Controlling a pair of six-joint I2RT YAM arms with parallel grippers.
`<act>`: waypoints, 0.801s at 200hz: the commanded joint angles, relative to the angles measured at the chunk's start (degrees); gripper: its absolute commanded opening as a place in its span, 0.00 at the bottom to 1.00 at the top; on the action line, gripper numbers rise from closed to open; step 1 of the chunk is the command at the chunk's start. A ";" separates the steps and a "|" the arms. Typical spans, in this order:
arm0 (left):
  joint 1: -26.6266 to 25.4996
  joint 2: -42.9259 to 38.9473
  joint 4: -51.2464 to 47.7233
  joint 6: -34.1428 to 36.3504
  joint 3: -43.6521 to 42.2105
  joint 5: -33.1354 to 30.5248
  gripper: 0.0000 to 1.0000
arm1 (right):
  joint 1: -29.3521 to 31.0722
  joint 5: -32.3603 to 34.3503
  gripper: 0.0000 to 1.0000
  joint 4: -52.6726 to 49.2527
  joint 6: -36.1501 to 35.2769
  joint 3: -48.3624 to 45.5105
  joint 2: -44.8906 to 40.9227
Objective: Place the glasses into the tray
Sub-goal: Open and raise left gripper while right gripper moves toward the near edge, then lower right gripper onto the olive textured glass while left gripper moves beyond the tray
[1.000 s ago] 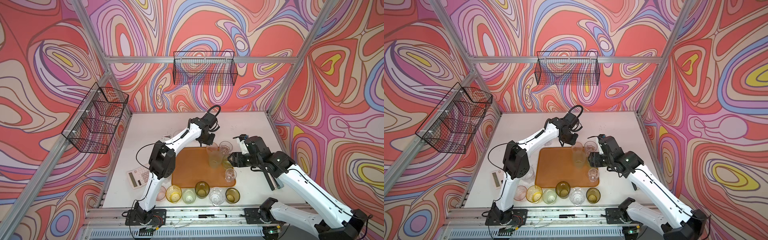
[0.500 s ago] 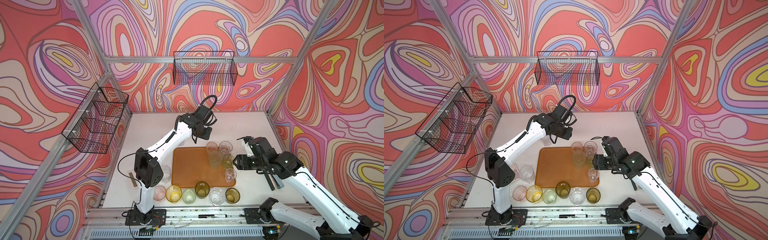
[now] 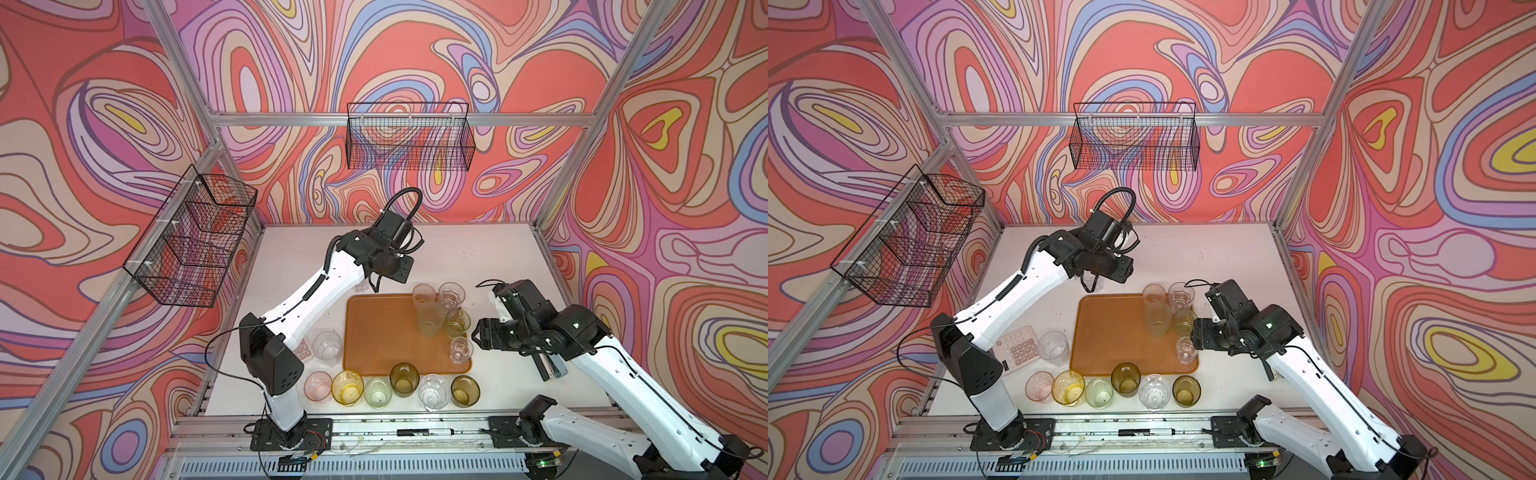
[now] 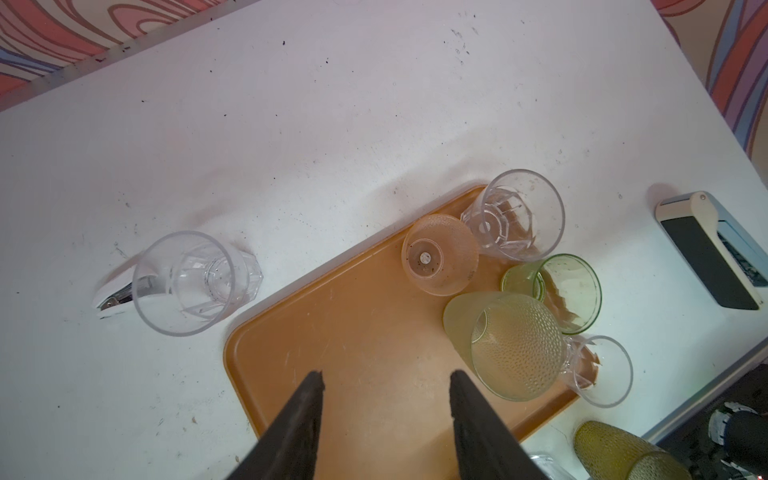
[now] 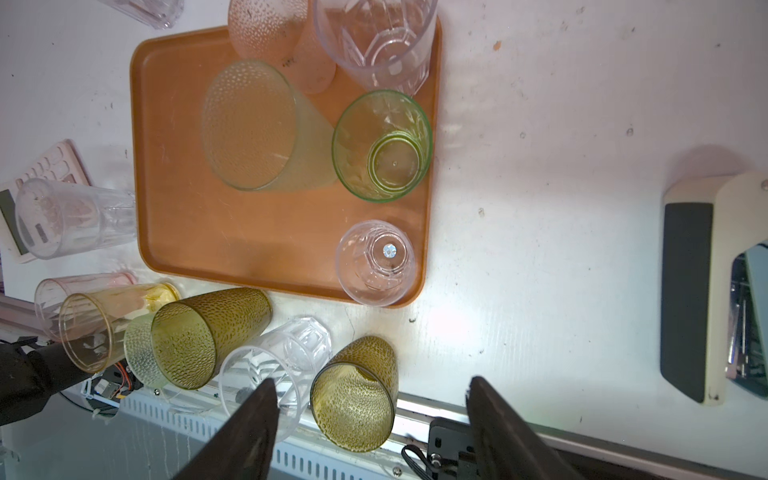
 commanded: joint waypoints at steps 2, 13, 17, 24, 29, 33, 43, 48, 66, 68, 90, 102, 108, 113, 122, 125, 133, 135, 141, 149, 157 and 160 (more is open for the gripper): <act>1.46 -4.21 1.07 1.95 -3.47 -0.54 0.54 | -0.13 -0.67 0.75 -2.92 1.57 -0.06 -0.67; 1.97 -5.78 1.82 2.43 -5.38 -0.22 0.54 | -0.13 -0.83 0.75 -3.44 2.06 -0.48 -0.83; 2.13 -6.24 1.96 2.60 -5.94 -0.20 0.54 | -0.13 -0.91 0.75 -3.65 2.22 -0.71 -0.86; 2.40 -6.94 1.79 2.64 -6.80 -0.30 0.54 | -0.12 -1.12 0.74 -4.09 2.66 -0.90 -0.88; 2.59 -7.38 1.69 2.66 -7.27 -0.29 0.54 | -0.13 -1.21 0.74 -4.34 2.81 -1.03 -0.99; 2.68 -7.74 1.60 2.68 -7.72 -0.33 0.55 | -0.08 -1.31 0.74 -4.56 3.08 -1.08 -1.06; 2.84 -8.63 1.66 2.92 -8.95 -0.07 0.56 | -0.13 -1.23 0.75 -5.29 3.54 -1.08 -1.37; 2.88 -9.13 1.87 3.08 -9.60 0.10 0.56 | -0.12 -1.12 0.74 -5.64 3.77 -1.13 -1.54; 2.97 -10.40 2.19 3.61 -11.45 0.17 0.56 | -0.13 -1.02 0.74 -6.81 4.81 -1.42 -2.22; 2.97 -10.52 2.14 3.63 -11.62 0.21 0.56 | -0.13 -1.07 0.74 -7.03 4.94 -1.48 -2.32; 3.24 -12.28 2.68 4.15 -14.53 0.82 0.58 | -0.13 -0.85 0.73 -8.32 5.67 -1.91 -3.28; 3.31 -13.45 3.78 3.80 -16.40 0.87 0.58 | -0.12 -1.07 0.72 -8.52 5.76 -2.63 -4.58; 3.32 -14.12 4.71 3.47 -17.73 1.29 0.58 | -0.13 -1.24 0.72 -8.52 5.77 -2.95 -5.01; 3.32 -14.59 5.29 3.26 -18.61 1.72 0.58 | -0.13 -1.55 0.72 -8.52 5.80 -3.29 -5.45; 3.33 -15.27 6.18 3.06 -19.65 2.07 0.59 | -0.13 -2.01 0.72 -8.43 5.83 -3.78 -6.04; 3.32 -15.42 6.38 3.02 -19.87 2.17 0.59 | -0.13 -2.09 0.71 -8.43 5.85 -3.92 -6.19; 3.32 -15.80 6.75 3.02 -20.27 1.93 0.59 | -0.13 -2.24 0.71 -8.51 5.73 -4.11 -6.60; 3.32 -15.87 6.81 3.06 -20.33 1.81 0.59 | -0.13 -2.29 0.71 -8.56 5.75 -4.10 -6.76; 3.32 -16.07 6.98 3.15 -20.37 1.51 0.59 | -0.13 -2.31 0.70 -8.61 5.63 -4.02 -7.13; 3.45 -16.31 7.00 3.19 -20.44 1.30 0.59 | -0.13 -2.23 0.70 -8.76 5.43 -3.99 -7.80; 3.62 -16.64 7.48 3.28 -20.75 1.22 0.59 | -0.13 -2.16 0.70 -8.95 5.23 -4.01 -8.34; 3.71 -16.77 7.82 3.26 -20.99 1.42 0.59 | -0.13 -2.25 0.69 -9.03 5.16 -4.08 -8.48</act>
